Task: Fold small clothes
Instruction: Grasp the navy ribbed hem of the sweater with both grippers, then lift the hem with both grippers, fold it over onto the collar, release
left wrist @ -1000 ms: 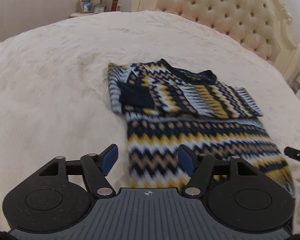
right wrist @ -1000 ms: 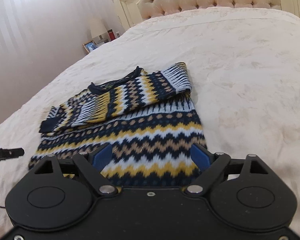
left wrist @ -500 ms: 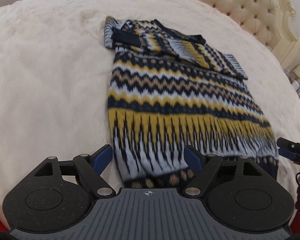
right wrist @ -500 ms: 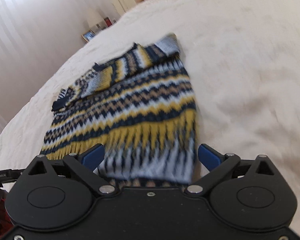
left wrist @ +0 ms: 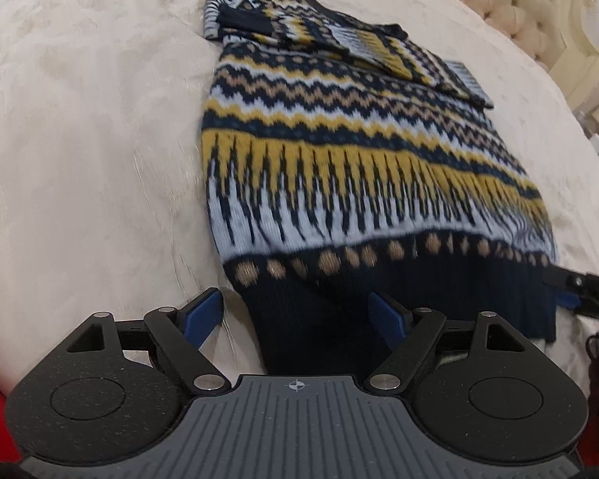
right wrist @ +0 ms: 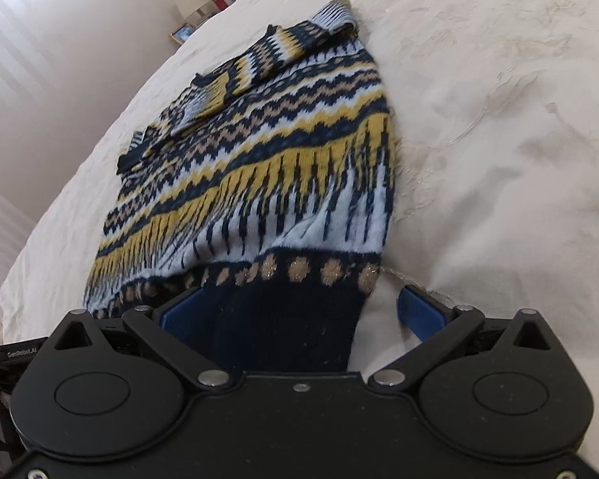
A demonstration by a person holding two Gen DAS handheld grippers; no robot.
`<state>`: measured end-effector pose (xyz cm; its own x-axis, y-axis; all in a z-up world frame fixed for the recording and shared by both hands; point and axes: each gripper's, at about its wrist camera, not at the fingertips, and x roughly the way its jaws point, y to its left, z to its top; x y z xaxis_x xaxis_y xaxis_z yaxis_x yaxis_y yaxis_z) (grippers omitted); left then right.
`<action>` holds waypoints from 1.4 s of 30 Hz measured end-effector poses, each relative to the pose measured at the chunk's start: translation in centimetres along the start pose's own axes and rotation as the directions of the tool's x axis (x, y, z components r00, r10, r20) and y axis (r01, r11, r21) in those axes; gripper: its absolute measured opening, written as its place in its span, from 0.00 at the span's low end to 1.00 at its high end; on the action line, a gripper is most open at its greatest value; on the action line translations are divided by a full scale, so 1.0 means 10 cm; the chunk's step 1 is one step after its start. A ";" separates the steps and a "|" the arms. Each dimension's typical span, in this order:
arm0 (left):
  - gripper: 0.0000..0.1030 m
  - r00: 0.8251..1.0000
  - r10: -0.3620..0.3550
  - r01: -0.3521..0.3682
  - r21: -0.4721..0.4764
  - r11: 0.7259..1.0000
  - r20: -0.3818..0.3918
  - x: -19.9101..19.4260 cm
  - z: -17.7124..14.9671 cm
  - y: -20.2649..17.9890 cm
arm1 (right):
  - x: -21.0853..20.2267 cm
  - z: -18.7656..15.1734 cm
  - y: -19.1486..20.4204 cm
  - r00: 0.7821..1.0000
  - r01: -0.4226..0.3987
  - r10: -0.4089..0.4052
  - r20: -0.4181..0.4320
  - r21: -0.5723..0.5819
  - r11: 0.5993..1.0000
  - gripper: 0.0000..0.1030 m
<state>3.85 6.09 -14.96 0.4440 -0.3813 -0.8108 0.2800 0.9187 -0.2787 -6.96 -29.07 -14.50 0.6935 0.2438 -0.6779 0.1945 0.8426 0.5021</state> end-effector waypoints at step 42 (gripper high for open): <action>0.10 0.904 -0.223 0.260 -0.056 0.964 0.364 -0.72 0.35 0.10 | -0.46 0.18 -0.03 0.877 -0.332 0.304 0.373 0.014 0.943 0.13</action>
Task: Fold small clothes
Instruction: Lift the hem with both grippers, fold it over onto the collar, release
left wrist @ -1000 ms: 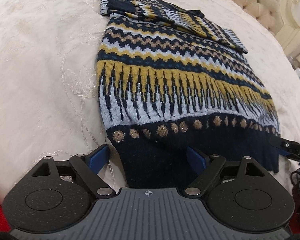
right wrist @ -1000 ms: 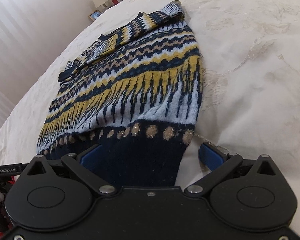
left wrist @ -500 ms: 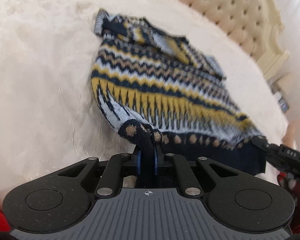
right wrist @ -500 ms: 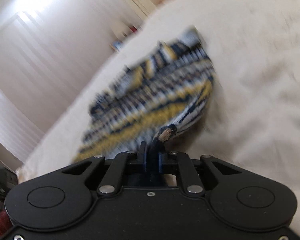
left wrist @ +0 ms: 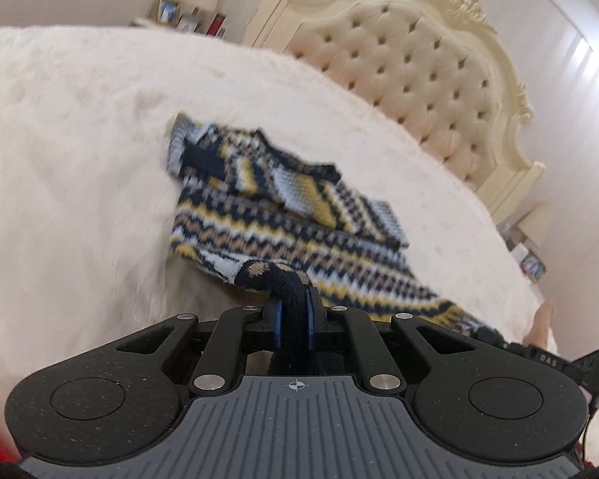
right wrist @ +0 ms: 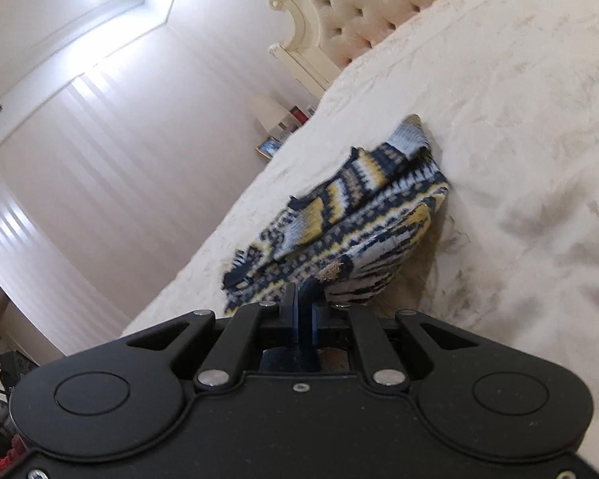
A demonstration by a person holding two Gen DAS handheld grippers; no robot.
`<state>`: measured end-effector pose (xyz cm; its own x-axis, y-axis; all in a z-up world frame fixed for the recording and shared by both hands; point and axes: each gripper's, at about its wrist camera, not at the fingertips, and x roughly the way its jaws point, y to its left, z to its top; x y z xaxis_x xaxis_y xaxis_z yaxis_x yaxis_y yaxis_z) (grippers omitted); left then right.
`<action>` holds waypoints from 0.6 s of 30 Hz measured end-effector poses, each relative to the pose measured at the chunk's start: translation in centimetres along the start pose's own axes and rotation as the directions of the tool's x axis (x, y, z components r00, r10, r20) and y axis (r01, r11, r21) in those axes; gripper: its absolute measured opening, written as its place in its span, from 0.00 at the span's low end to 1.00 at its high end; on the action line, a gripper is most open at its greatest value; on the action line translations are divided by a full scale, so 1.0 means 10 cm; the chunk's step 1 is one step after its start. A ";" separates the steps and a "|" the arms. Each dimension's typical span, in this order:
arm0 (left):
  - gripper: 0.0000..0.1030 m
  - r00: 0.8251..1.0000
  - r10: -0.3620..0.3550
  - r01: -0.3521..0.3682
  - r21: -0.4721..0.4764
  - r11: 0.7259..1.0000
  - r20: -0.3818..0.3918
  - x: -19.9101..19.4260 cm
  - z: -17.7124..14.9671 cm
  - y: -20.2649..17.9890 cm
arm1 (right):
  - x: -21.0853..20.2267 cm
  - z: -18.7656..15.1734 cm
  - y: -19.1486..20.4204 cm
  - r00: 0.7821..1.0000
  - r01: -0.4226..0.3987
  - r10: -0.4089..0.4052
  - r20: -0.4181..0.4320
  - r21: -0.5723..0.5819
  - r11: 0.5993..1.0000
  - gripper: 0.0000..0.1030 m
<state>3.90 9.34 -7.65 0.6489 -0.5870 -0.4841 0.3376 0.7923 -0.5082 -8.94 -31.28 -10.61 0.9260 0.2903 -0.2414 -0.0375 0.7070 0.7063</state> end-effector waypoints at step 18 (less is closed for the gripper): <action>0.10 0.986 -0.074 0.075 -0.001 0.997 0.148 0.34 1.18 -0.02 | 1.00 1.33 0.38 0.992 -0.086 0.092 0.083 -0.072 0.994 0.13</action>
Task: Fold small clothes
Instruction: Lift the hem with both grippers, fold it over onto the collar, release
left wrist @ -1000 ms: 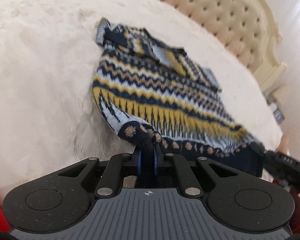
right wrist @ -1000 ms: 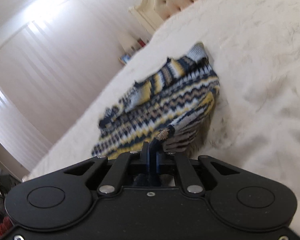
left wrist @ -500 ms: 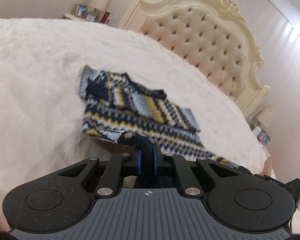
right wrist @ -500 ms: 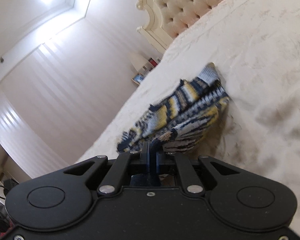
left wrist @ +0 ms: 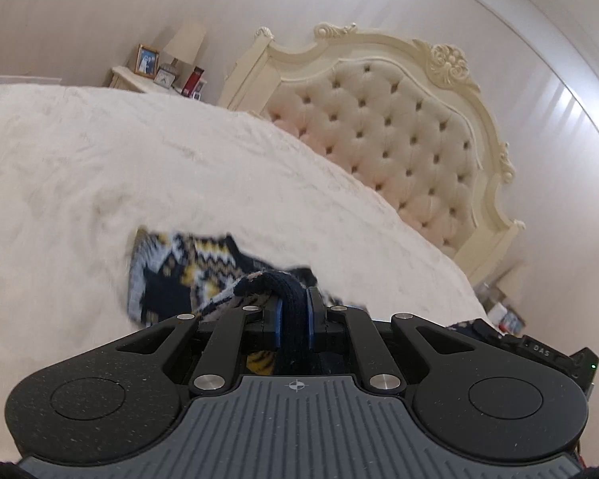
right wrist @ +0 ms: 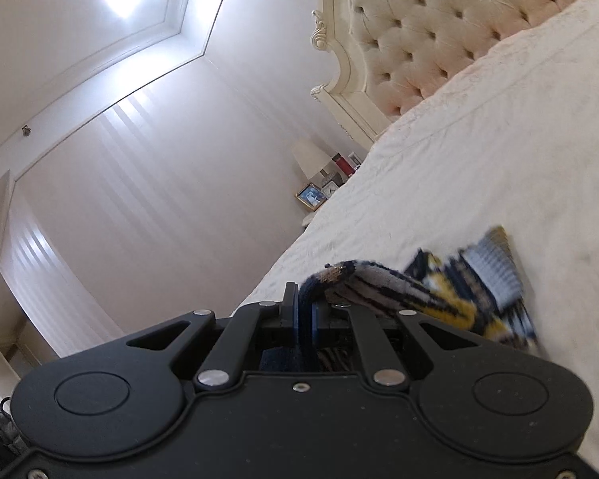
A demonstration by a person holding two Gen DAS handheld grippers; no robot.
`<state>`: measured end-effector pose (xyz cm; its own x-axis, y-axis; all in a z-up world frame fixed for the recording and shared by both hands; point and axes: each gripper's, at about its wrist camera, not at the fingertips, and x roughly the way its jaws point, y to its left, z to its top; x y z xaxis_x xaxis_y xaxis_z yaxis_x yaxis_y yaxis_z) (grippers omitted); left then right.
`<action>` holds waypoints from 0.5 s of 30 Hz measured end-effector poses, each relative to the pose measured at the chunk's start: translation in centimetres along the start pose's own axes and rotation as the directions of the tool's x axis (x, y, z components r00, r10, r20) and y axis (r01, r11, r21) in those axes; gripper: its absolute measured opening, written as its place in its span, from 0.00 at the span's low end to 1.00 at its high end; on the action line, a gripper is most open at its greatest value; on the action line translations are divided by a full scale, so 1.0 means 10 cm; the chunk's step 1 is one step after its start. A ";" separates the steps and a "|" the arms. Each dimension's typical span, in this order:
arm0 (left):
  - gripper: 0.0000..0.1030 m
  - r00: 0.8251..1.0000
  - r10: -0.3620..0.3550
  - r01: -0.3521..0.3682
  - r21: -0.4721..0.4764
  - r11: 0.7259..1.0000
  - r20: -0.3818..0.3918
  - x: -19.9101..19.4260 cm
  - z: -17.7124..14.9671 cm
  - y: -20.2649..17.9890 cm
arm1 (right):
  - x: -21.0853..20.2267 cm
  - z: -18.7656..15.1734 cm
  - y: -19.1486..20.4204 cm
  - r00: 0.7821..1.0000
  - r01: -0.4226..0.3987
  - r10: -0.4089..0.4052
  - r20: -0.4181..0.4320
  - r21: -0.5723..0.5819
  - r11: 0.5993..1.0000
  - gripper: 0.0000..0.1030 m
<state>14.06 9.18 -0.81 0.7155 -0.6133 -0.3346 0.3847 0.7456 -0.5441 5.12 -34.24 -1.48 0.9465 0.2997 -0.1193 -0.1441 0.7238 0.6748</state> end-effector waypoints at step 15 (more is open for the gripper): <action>0.09 0.985 0.170 -0.171 -0.043 0.984 -0.031 1.33 0.58 0.55 | 1.58 0.34 -0.74 0.968 0.229 -0.223 -0.111 0.043 0.972 0.13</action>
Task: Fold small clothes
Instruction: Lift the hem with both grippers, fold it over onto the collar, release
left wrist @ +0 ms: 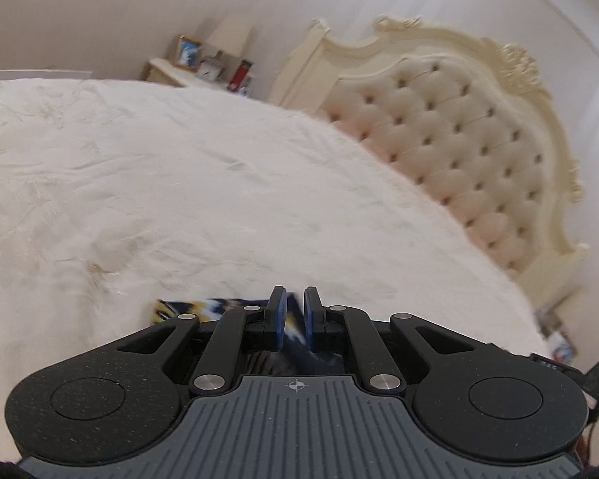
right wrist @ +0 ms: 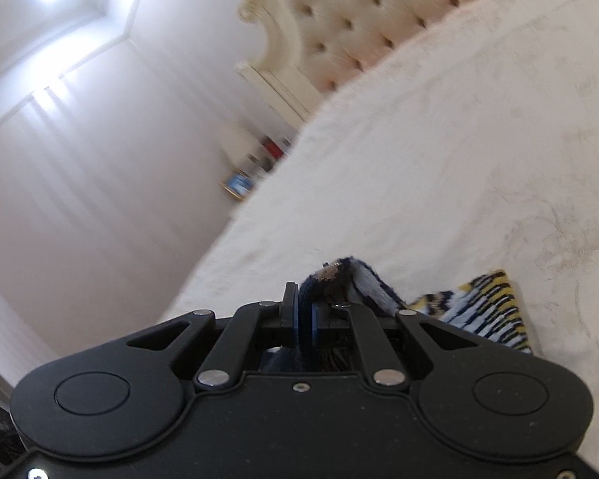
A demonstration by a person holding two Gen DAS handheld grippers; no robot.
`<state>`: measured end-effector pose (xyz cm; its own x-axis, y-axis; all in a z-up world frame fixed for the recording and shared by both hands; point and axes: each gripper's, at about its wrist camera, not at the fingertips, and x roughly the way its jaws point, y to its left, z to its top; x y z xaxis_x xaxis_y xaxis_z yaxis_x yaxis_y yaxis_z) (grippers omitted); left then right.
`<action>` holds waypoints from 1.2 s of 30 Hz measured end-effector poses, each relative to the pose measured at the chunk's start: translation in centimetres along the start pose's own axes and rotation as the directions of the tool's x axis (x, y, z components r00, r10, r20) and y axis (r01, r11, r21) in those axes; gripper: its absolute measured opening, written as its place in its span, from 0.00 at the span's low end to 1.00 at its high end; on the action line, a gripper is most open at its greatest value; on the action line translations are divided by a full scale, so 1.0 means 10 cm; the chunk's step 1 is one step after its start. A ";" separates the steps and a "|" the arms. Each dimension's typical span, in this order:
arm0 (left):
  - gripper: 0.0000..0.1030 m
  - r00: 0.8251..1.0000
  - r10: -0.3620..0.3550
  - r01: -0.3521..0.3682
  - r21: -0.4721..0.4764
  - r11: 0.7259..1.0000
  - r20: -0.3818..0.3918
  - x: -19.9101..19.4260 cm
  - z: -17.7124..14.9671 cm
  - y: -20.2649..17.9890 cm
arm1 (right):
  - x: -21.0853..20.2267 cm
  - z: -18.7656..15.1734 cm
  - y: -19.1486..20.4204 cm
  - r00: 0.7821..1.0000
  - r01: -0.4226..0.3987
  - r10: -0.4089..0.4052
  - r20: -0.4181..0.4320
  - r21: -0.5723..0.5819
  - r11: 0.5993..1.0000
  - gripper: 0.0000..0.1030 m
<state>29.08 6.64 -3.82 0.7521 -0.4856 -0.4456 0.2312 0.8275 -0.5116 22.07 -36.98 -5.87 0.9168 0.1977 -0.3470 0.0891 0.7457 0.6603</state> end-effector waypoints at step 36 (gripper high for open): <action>0.04 0.995 0.029 0.002 0.316 0.949 -0.095 0.31 -0.30 0.10 | 0.12 -0.03 0.15 0.997 -0.042 0.034 -0.071 -0.113 0.993 0.15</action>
<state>29.74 5.13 -7.91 0.6963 -0.4858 -0.5284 0.4162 0.8730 -0.2542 23.19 -35.42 -5.52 0.8891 0.2678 -0.3712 0.0062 0.8039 0.5948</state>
